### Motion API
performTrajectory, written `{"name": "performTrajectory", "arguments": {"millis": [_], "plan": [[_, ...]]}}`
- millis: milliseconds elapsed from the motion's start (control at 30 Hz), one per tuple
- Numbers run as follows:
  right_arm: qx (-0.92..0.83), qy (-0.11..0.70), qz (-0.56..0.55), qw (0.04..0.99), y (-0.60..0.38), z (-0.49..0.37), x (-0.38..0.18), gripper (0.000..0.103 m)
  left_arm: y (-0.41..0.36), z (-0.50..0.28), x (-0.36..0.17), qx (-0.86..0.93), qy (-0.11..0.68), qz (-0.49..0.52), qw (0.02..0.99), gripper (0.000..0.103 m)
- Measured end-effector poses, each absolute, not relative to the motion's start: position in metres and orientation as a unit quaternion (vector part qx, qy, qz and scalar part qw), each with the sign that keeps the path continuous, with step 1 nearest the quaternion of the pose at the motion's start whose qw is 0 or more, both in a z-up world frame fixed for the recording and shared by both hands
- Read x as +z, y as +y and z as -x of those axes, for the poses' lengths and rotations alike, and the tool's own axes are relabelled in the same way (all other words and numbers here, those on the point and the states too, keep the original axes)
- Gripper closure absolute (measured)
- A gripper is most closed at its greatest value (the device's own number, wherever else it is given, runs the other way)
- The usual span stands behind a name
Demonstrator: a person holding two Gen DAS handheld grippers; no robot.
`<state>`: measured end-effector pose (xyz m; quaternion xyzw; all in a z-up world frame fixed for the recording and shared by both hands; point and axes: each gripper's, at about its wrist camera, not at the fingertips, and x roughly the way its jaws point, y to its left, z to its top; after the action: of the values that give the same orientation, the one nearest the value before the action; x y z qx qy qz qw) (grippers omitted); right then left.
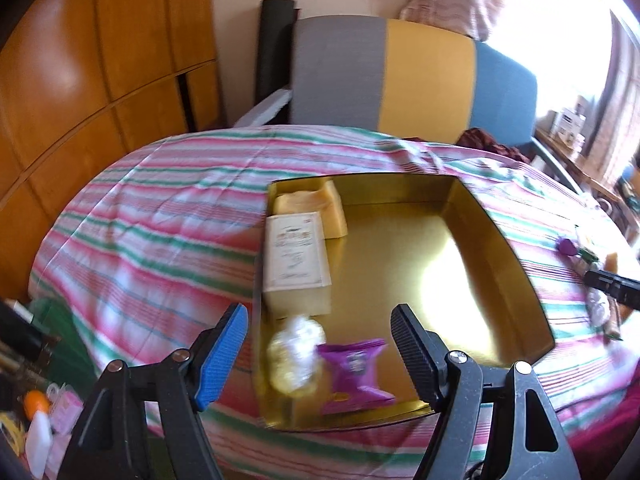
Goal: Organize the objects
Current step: 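Move both tools back toward the remaining sponges and packets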
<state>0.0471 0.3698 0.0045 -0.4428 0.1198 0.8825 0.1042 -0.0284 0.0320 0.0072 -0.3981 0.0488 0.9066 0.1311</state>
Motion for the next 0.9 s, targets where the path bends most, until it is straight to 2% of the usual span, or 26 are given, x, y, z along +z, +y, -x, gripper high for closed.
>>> {"name": "performTrajectory", "arguments": {"millis": [267, 400, 467, 567, 633, 900], "plan": [[0.857, 0.251, 0.366, 0.263, 0.496, -0.122, 0.020, 0.058, 0.103, 0.024, 0.020, 0.896, 0.087, 0.383, 0.209, 0.028], [0.842, 0.293, 0.334, 0.306, 0.529, -0.149, 0.018, 0.058, 0.149, 0.018, 0.024, 0.883, 0.111, 0.379, 0.254, 0.028], [0.835, 0.310, 0.325, 0.319, 0.538, -0.159, 0.014, 0.057, 0.172, 0.016, 0.026, 0.874, 0.118, 0.381, 0.277, 0.028], [0.826, 0.339, 0.318, 0.318, 0.548, -0.168, 0.002, 0.050, 0.210, 0.009, 0.026, 0.860, 0.131, 0.382, 0.313, 0.029], [0.823, 0.355, 0.314, 0.312, 0.553, -0.173, -0.004, 0.049, 0.235, 0.004, 0.025, 0.852, 0.144, 0.378, 0.333, 0.030], [0.809, 0.433, 0.254, 0.306, 0.571, -0.196, -0.014, 0.044, 0.328, 0.004, -0.002, 0.799, 0.148, 0.424, 0.399, 0.043]]}}
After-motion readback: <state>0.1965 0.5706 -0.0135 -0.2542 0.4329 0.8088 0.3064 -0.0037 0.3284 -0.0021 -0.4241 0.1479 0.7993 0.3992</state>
